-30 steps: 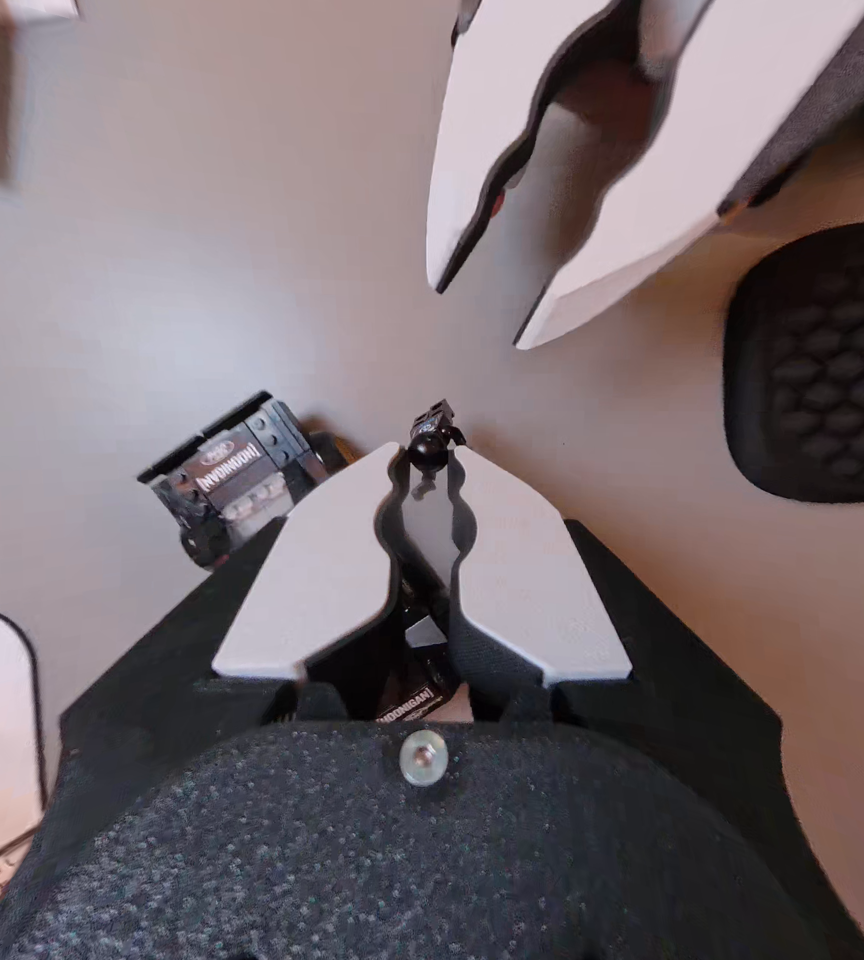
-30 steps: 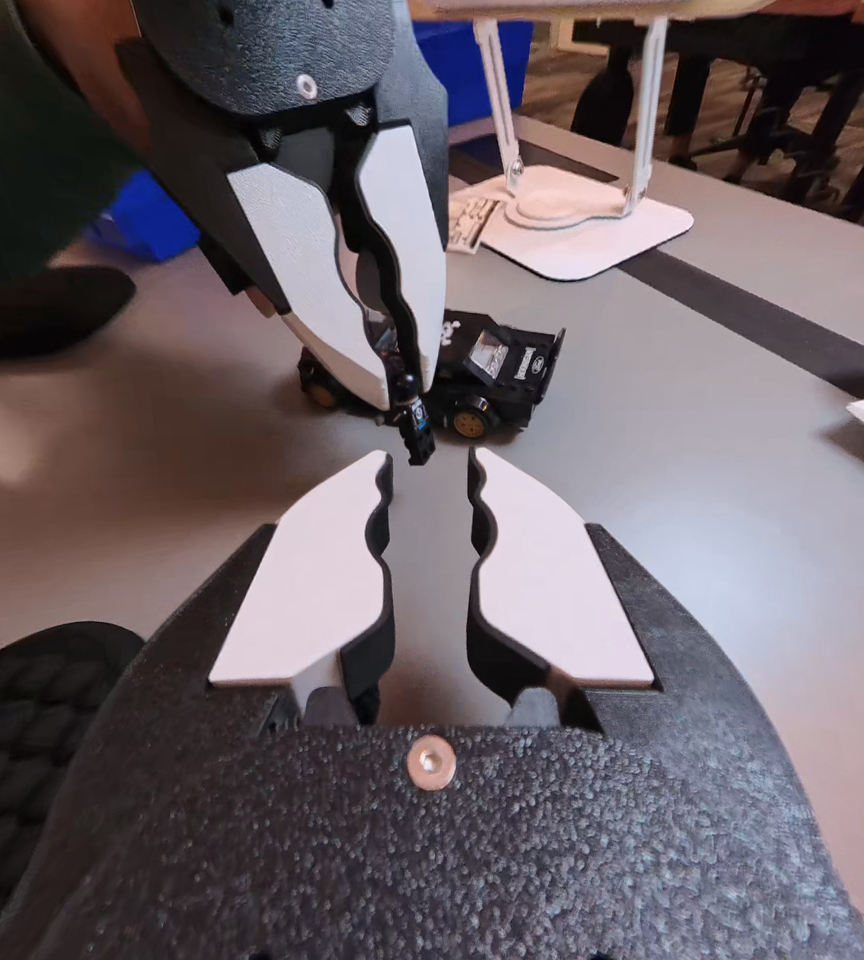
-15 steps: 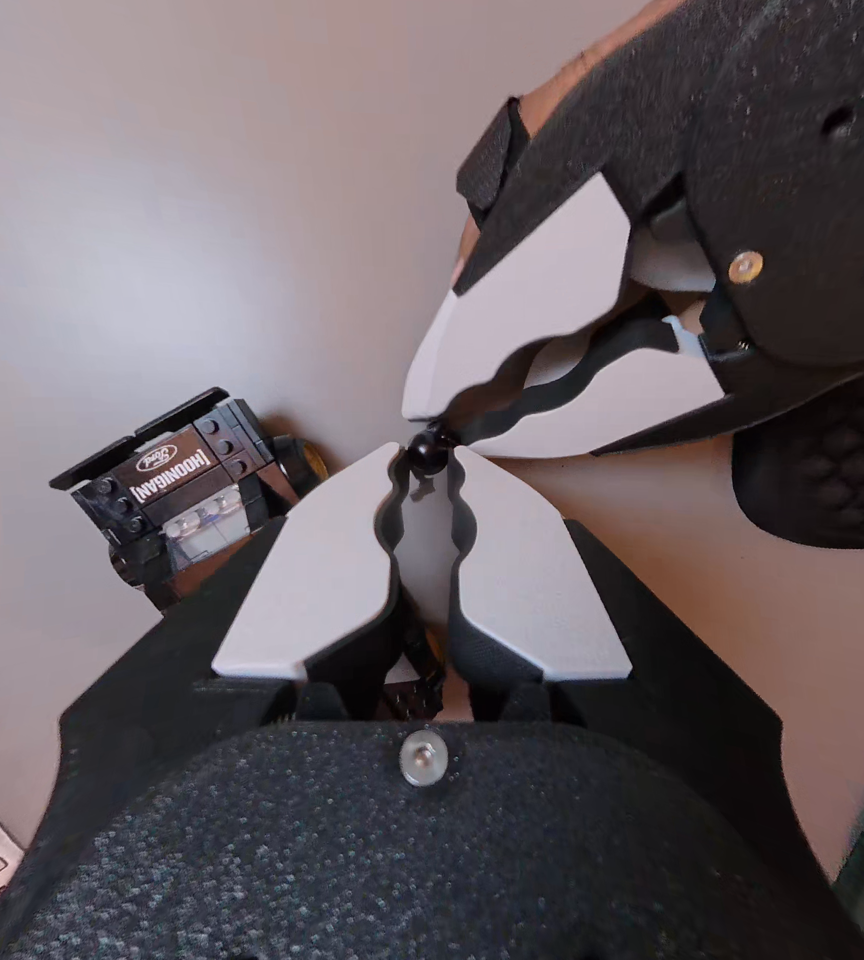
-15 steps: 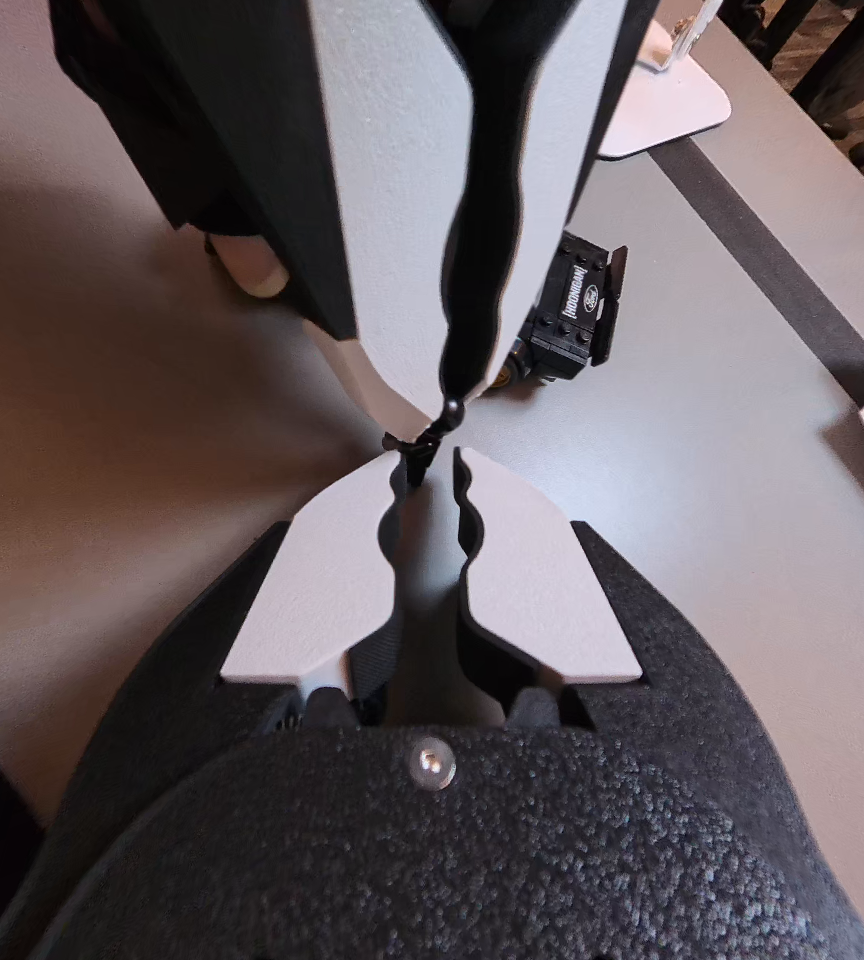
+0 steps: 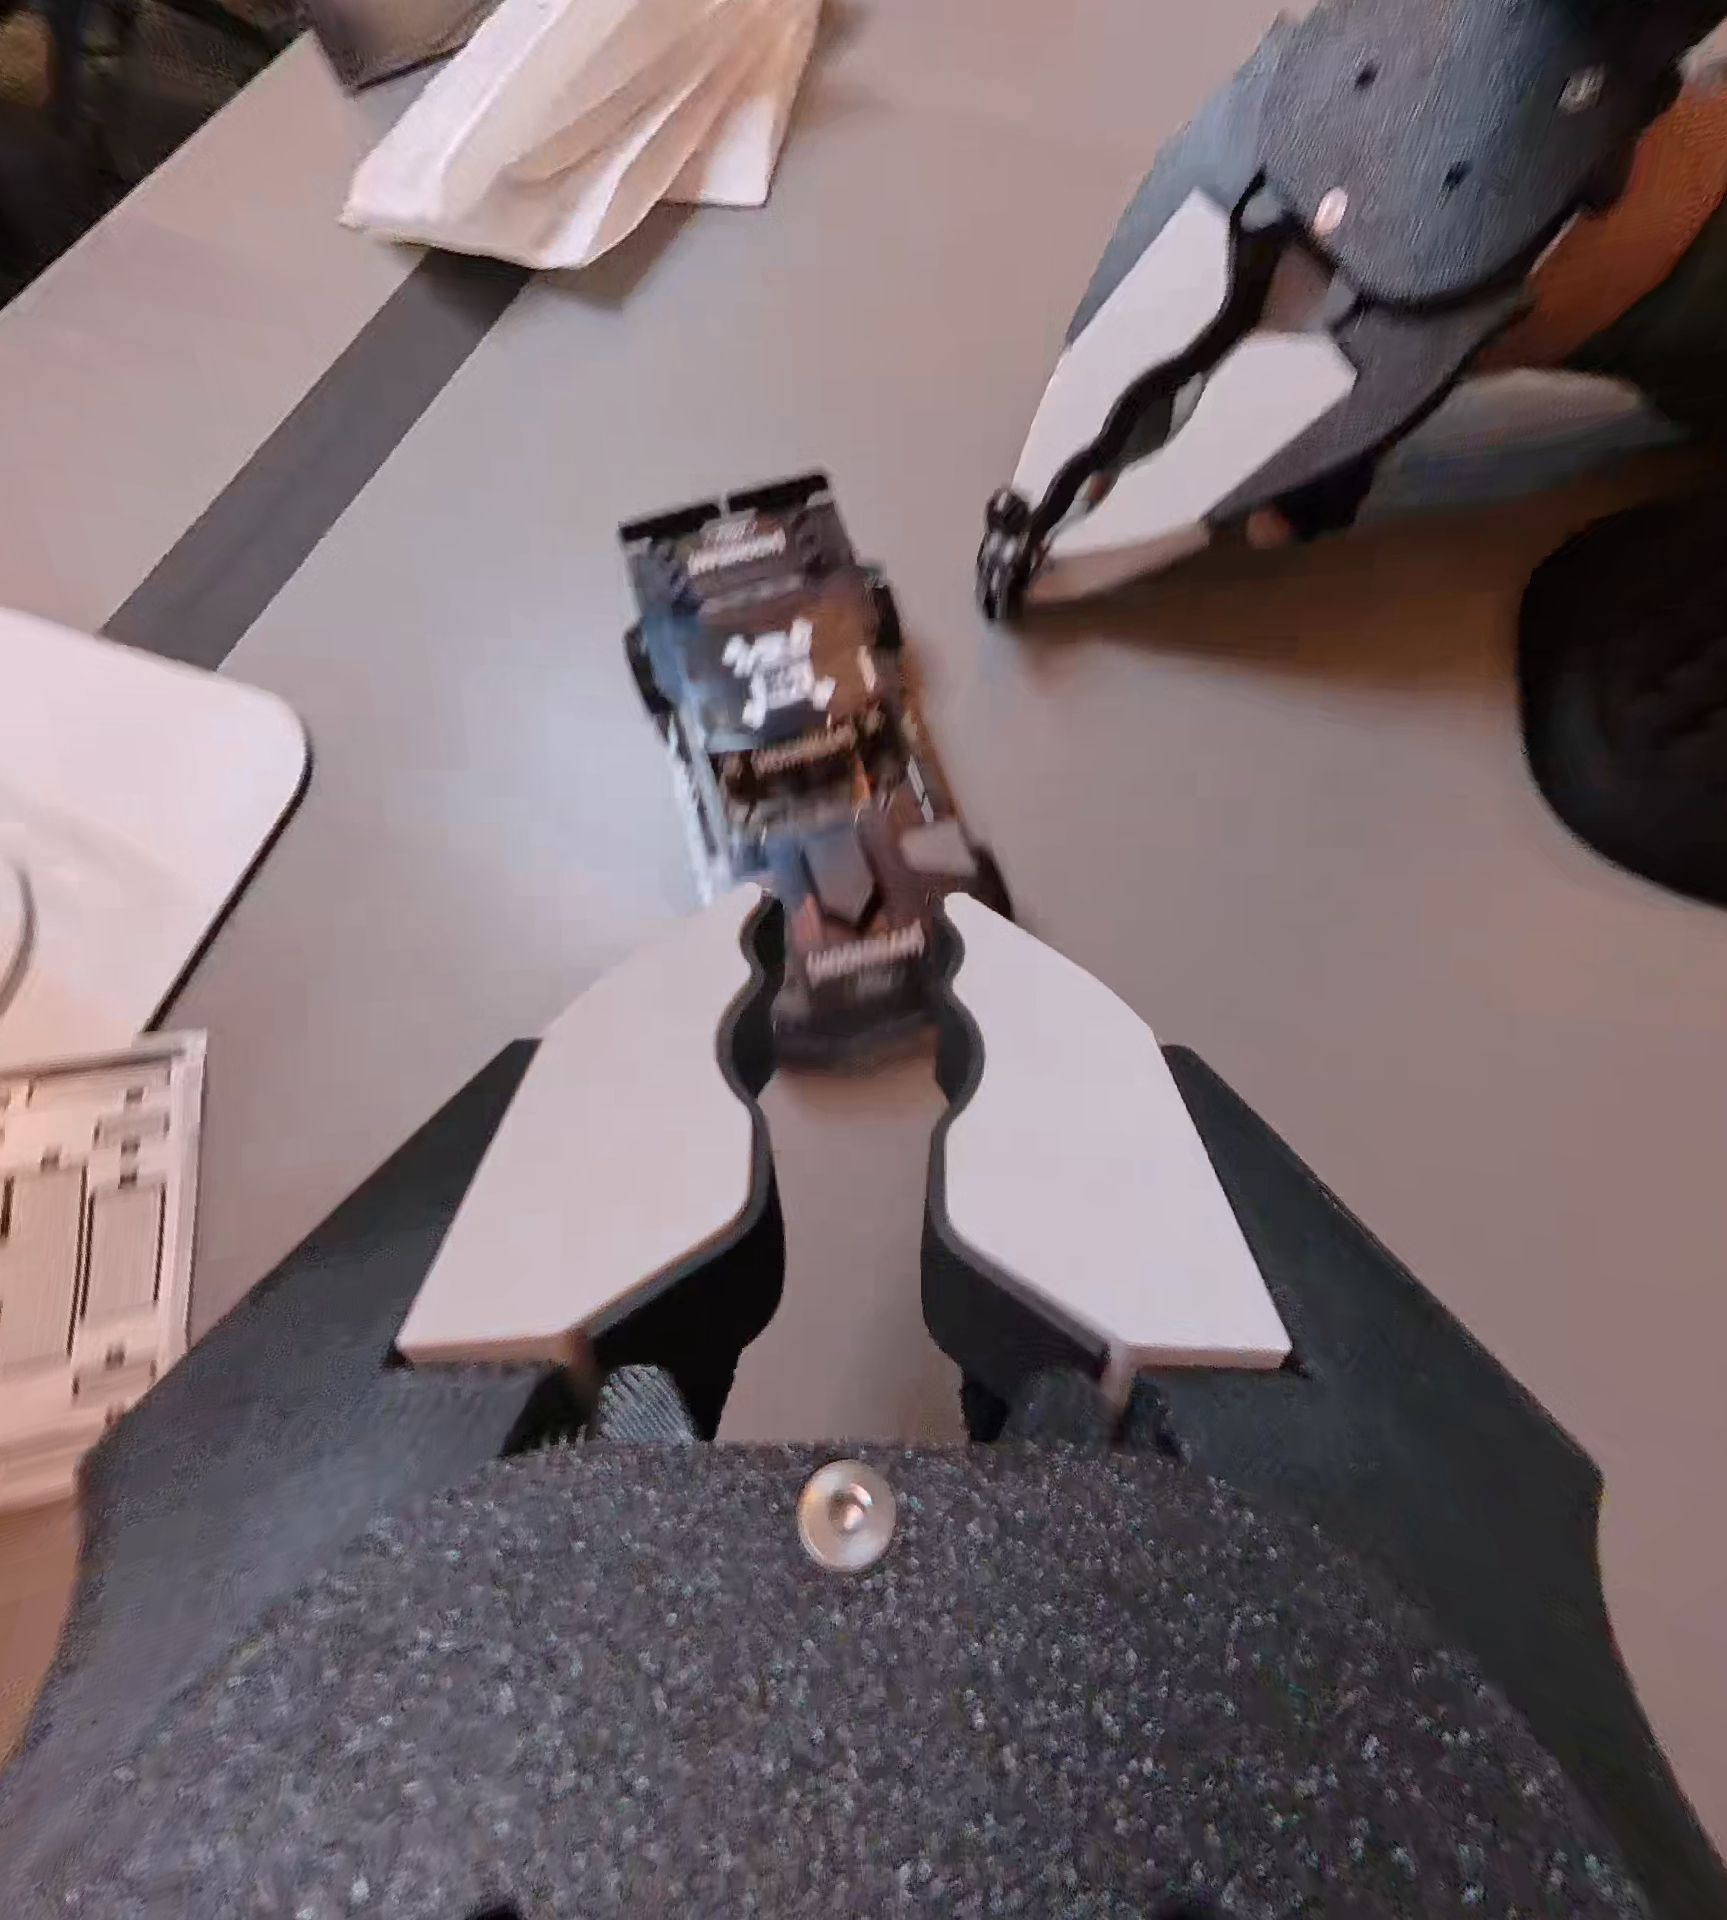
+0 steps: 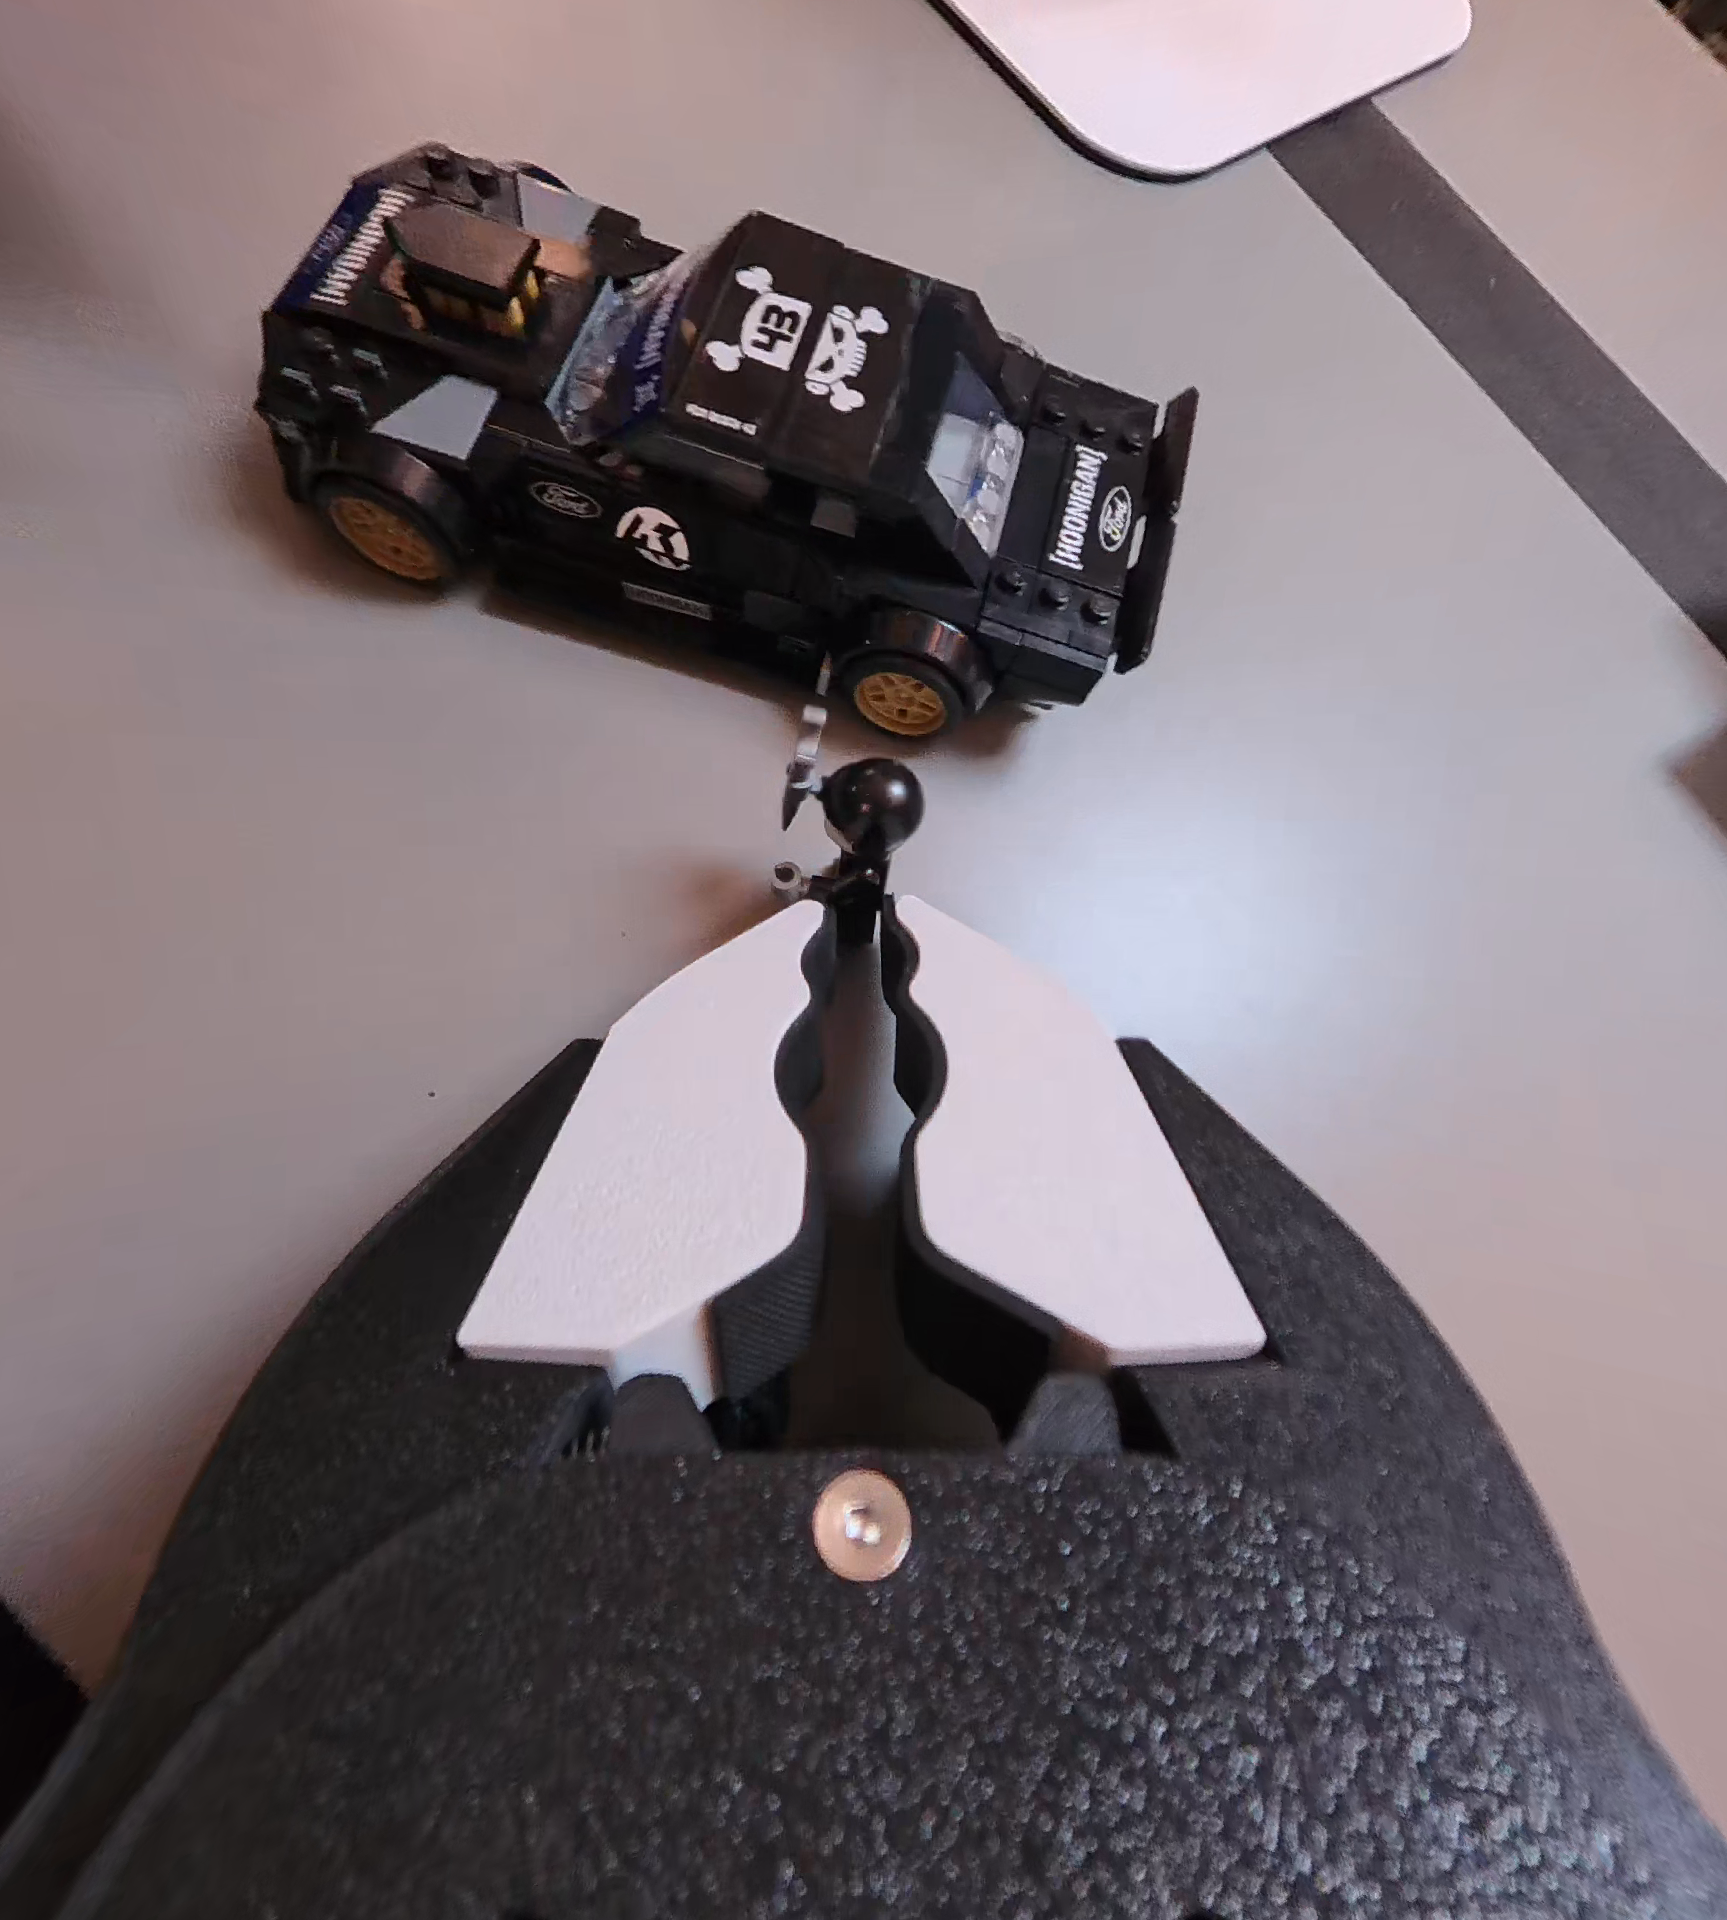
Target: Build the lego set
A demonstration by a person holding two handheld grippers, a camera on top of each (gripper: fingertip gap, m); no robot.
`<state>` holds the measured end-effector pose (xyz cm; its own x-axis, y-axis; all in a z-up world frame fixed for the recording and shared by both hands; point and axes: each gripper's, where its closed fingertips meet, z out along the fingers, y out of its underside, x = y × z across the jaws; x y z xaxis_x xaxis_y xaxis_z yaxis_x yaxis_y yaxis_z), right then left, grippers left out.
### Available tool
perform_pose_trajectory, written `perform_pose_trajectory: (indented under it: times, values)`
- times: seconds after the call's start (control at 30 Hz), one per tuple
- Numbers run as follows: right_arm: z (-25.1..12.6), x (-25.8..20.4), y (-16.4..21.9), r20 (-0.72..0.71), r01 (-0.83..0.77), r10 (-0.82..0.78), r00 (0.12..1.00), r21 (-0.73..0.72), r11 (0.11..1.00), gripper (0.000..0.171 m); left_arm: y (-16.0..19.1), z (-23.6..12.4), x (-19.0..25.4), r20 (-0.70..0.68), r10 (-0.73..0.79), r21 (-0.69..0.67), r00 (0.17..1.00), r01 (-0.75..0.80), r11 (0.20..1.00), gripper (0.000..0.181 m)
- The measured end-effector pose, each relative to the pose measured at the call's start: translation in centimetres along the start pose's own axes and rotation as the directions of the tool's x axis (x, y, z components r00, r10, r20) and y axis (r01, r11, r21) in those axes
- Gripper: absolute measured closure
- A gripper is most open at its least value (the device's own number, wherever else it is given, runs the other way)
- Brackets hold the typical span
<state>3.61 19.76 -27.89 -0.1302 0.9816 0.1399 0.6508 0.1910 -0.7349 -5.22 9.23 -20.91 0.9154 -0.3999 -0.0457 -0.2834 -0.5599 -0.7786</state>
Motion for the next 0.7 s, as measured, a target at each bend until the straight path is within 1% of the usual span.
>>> perform_pose_trajectory:
  times: [0.13, 0.2, 0.37, 0.7]
  values:
    - [0.1, 0.4, 0.1, 0.012, -0.022, 0.022, 1.000, -0.039, 0.999, 0.163, 3.6, -1.4, -0.5, 0.026, -0.032, 0.032, 0.999, 0.031, 0.999, 0.156]
    - [0.2, 0.4, 0.1, 0.012, -0.021, 0.021, 1.000, -0.043, 0.999, 0.163, 4.4, -1.4, -0.6, 0.026, -0.056, 0.056, 0.998, 0.055, 0.997, 0.156]
    - [0.2, 0.6, 0.1, 0.003, -0.030, 0.030, 1.000, -0.052, 0.998, 0.156, 5.1, -1.2, -0.6, -0.006, -0.086, 0.063, 0.996, 0.086, 0.994, 0.153]
    - [-1.2, 0.5, 1.2, -0.007, -0.063, 0.063, 0.998, -0.075, 0.995, 0.152, 5.6, -1.4, -0.3, -0.030, -0.075, 0.061, 0.997, 0.077, 0.995, 0.153]
